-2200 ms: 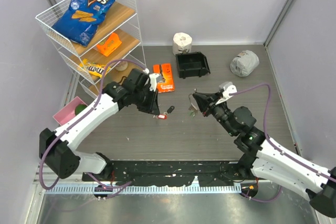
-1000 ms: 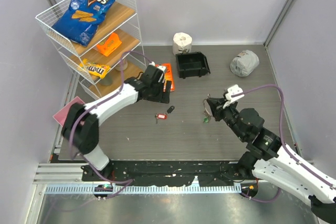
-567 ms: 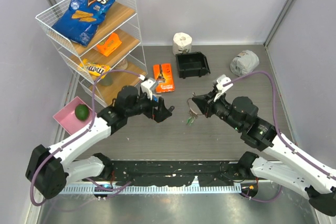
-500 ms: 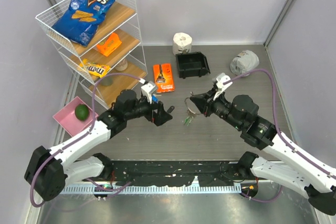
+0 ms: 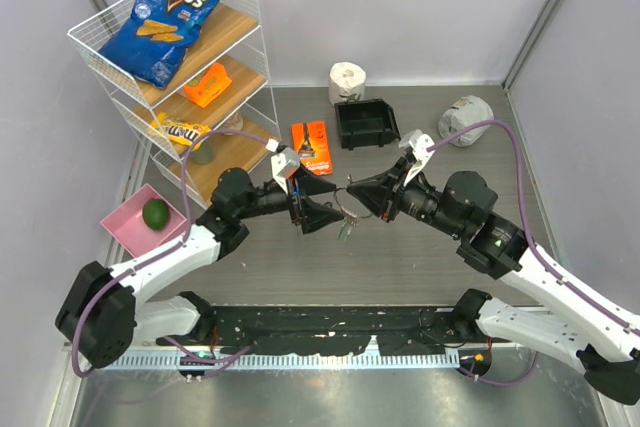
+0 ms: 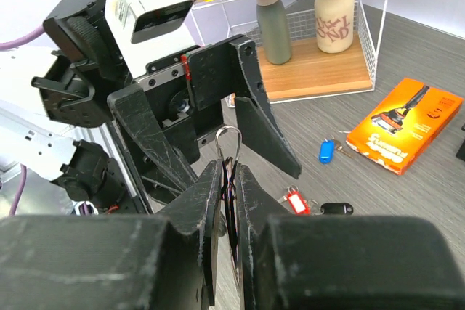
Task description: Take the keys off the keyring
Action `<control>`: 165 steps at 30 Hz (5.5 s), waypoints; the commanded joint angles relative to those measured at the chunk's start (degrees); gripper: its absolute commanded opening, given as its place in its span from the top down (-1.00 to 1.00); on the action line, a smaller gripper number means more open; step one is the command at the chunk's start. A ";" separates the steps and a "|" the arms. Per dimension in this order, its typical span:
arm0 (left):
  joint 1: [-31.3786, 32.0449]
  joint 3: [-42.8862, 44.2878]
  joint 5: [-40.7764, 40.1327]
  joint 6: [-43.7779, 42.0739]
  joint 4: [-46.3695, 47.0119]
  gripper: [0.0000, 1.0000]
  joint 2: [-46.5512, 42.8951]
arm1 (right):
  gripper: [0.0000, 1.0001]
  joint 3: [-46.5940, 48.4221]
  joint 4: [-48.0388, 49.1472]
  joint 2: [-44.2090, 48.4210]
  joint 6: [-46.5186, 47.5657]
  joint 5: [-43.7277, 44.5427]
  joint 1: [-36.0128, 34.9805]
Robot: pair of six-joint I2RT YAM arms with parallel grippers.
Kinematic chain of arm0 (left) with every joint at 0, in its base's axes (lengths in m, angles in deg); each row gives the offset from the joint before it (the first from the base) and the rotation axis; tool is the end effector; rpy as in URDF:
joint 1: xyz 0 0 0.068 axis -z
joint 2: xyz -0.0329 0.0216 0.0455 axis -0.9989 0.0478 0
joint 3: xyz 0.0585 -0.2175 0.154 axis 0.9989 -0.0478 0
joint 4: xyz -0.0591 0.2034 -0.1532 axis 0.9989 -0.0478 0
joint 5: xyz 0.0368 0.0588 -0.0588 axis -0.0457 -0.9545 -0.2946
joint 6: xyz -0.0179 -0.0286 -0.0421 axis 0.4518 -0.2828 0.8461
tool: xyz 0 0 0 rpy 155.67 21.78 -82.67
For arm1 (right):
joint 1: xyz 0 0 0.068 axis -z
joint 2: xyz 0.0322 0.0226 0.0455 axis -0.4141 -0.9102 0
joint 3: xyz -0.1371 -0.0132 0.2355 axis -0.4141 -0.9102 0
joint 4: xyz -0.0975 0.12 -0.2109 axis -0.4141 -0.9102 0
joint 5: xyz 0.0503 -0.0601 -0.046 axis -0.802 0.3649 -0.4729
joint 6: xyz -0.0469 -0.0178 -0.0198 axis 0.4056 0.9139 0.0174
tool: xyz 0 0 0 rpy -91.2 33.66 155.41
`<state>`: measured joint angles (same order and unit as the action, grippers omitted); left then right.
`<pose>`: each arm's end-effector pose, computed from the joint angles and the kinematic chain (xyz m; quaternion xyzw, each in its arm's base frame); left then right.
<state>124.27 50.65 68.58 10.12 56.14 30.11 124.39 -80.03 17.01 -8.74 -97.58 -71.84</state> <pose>0.1885 -0.1715 0.2878 0.3434 0.5975 -0.5391 0.4842 0.1218 0.1405 0.3815 -0.2534 0.6628 0.4058 0.5760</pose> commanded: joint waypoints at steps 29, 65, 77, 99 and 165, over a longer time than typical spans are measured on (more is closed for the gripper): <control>1.31 14.94 7.02 -8.64 -21.33 1.00 -3.19 | -0.64 -2.30 -6.13 11.30 7.40 0.98 0.44; 3.77 -2.90 -1.07 -11.46 -7.91 -0.48 -14.28 | 0.90 12.65 -7.47 -1.44 6.09 -6.41 0.44; 5.44 1.58 1.83 -10.67 0.19 0.05 -2.06 | 0.90 14.50 -6.41 -4.08 5.47 -6.76 0.44; 5.52 6.84 -4.49 -20.15 -27.12 1.00 -8.56 | 0.71 0.54 -2.82 6.37 4.52 8.00 0.44; 15.19 36.92 -31.39 -52.77 -78.12 1.00 -5.66 | -0.08 -14.51 69.18 -30.98 4.24 -44.03 5.01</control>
<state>139.27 87.91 39.36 -41.68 -28.62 26.39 111.42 -16.31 -16.47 -4.63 -144.26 -66.66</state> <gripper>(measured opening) 0.036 0.556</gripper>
